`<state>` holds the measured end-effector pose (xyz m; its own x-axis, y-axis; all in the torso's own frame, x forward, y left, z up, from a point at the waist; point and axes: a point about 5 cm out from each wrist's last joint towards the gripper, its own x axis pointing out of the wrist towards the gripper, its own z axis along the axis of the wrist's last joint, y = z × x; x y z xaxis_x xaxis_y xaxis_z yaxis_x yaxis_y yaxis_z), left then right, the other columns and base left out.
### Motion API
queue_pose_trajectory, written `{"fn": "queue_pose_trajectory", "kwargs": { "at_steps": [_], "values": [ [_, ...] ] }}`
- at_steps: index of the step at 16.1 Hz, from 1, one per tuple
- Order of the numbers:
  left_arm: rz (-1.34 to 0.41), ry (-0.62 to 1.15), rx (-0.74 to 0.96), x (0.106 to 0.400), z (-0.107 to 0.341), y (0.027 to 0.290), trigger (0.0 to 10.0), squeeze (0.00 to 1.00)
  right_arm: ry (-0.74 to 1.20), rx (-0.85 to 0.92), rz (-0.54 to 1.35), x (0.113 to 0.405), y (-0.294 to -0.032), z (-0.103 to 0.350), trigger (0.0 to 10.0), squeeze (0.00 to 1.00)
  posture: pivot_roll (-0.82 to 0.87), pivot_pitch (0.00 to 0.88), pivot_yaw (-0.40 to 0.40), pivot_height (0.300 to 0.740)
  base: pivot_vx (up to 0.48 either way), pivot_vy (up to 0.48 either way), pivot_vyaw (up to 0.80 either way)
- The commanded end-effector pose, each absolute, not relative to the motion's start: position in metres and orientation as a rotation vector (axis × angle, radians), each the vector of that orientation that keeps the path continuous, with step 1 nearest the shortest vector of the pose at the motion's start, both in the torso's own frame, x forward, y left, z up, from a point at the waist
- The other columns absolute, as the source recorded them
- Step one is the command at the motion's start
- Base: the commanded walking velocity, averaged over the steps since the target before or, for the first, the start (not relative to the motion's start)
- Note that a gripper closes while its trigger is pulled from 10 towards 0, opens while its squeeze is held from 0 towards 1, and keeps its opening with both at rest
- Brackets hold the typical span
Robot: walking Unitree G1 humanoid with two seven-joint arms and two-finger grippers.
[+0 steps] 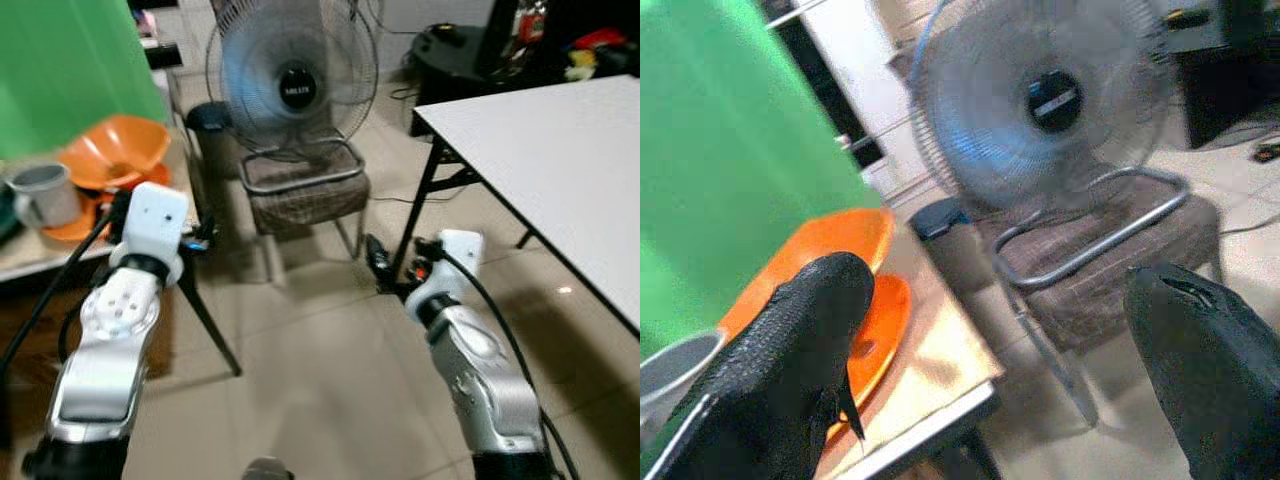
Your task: Setting the table
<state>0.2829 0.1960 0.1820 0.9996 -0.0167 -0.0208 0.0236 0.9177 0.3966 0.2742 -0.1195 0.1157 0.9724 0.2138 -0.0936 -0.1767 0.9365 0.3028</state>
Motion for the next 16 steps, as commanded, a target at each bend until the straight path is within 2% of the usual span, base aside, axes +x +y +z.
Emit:
{"fn": "queue_pose_trajectory", "kwargs": {
  "at_steps": [1,2,6,7,11,12,13,16],
  "values": [
    [-0.054,0.039,0.391,0.286,0.178,0.192,10.0,0.0,0.083,0.301,0.171,0.274,-0.126,0.123,10.0,0.0,0.14,0.0,0.085,0.74,0.0,0.0,0.0],
    [-0.073,0.038,0.364,0.29,0.177,0.187,10.0,0.0,0.082,0.233,0.178,0.27,-0.13,0.122,10.0,0.0,0.13,0.0,0.091,0.74,0.0,0.0,0.0],
    [-0.064,0.046,0.327,0.286,0.174,0.187,10.0,0.0,0.102,0.207,0.238,0.271,-0.123,0.122,10.0,0.0,0.12,0.0,0.085,0.74,0.0,0.0,0.8],
    [-0.061,0.045,0.329,0.283,0.173,0.187,10.0,0.0,0.108,0.213,0.246,0.272,-0.122,0.121,10.0,0.0,0.14,0.0,0.041,0.74,0.0,0.0,0.8],
    [-0.041,0.034,0.358,0.276,0.176,0.191,10.0,0.0,0.122,0.209,0.3,0.278,-0.114,0.118,10.0,0.0,0.14,0.0,0.041,0.74,0.06,0.0,0.8],
    [-0.037,0.031,0.362,0.274,0.177,0.194,10.0,0.0,0.12,0.212,0.309,0.278,-0.11,0.119,10.0,0.0,0.19,0.0,-0.002,0.74,0.255,0.0,0.8],
    [-0.036,0.031,0.361,0.273,0.178,0.194,10.0,0.0,0.119,0.211,0.312,0.278,-0.108,0.12,10.0,0.0,0.19,0.0,-0.005,0.74,0.27,0.0,0.8],
    [-0.035,0.032,0.356,0.27,0.177,0.194,10.0,0.0,0.111,0.214,0.324,0.278,-0.105,0.121,10.0,0.0,0.19,0.0,-0.012,0.74,0.299,0.0,0.0]
  ]
}}
